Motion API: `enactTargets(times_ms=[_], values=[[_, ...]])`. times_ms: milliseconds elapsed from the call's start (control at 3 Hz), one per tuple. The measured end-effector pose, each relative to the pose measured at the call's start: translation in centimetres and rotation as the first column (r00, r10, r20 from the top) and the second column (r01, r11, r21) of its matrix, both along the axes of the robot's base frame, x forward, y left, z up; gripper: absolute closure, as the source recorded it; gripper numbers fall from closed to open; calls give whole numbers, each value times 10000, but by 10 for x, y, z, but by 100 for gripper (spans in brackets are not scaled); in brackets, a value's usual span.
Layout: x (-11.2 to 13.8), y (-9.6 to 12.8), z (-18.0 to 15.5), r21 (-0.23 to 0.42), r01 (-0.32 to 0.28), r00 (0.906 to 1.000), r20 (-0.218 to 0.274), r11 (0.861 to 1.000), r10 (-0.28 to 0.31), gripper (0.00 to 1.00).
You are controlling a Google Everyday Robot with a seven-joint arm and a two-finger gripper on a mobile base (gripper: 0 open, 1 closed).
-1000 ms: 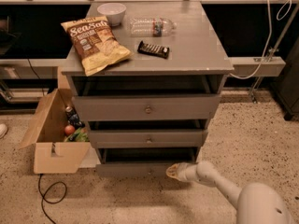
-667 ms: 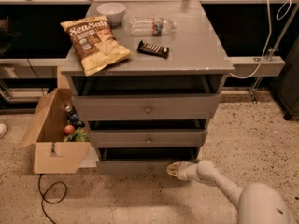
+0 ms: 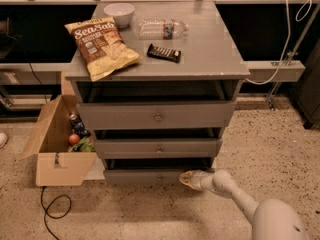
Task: Close bottom drawer
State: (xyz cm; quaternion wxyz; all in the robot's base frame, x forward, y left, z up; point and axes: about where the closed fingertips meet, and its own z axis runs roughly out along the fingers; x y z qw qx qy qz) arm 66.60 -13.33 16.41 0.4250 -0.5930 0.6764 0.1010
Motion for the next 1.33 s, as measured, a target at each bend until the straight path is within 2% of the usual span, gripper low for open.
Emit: enactTargets(times_ms=[333, 667, 1000, 1333], values=[[3, -26, 8, 626, 551, 9980, 292, 9965, -570, 100], [-6, -78, 27, 834, 1431, 9860, 738, 9862, -1493, 100], [-52, -114, 32, 1361, 1912, 9769, 699, 9721, -2019, 100], [-64, -121, 35, 1913, 1388, 9871, 528, 9717, -1514, 100]])
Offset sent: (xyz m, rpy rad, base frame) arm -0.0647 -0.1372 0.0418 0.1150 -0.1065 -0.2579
